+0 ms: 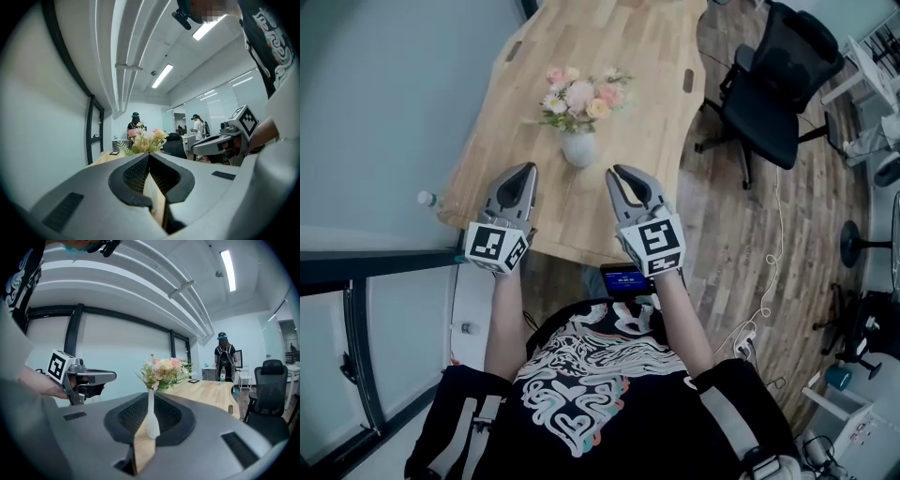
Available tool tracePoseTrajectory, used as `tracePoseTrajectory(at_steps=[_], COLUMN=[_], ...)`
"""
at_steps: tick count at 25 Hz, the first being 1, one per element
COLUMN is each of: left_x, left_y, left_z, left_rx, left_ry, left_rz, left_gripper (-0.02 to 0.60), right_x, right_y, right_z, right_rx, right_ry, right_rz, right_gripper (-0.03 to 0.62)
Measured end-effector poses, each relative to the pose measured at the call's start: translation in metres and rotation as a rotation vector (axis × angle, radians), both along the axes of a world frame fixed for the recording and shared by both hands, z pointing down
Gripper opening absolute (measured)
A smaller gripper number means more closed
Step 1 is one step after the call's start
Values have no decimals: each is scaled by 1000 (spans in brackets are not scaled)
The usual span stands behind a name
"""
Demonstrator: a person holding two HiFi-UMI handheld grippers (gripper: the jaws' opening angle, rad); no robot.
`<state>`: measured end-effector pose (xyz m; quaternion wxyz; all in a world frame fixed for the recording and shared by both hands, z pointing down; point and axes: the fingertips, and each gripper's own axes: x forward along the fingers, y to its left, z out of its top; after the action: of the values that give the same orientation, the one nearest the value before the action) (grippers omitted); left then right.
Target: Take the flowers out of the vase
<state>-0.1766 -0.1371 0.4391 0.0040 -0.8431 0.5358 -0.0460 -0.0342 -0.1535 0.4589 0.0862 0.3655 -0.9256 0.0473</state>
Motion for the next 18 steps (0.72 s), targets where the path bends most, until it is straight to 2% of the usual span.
tracePoseTrajectory(at_steps=[3,4,5,18], left_x=[3,3,2,-2], left_y=[-11,-14,-17,-47], left_z=[-1,-1,0,17], left_rx=[8,10,11,-28], left_ry=[-6,-7,-6,2], left_rz=[20,24,25,68], left_gripper=[3,3,3,3], right_x=[-1,-2,-3,-16], right_y=[-7,-9,-11,-41], right_z=[5,9,13,43], right_rx=[-4,-13,-23,-77], right_ry=[-4,-1,5,17], right_rz=[0,-4,-9,-22], right_gripper=[12,26,72,74])
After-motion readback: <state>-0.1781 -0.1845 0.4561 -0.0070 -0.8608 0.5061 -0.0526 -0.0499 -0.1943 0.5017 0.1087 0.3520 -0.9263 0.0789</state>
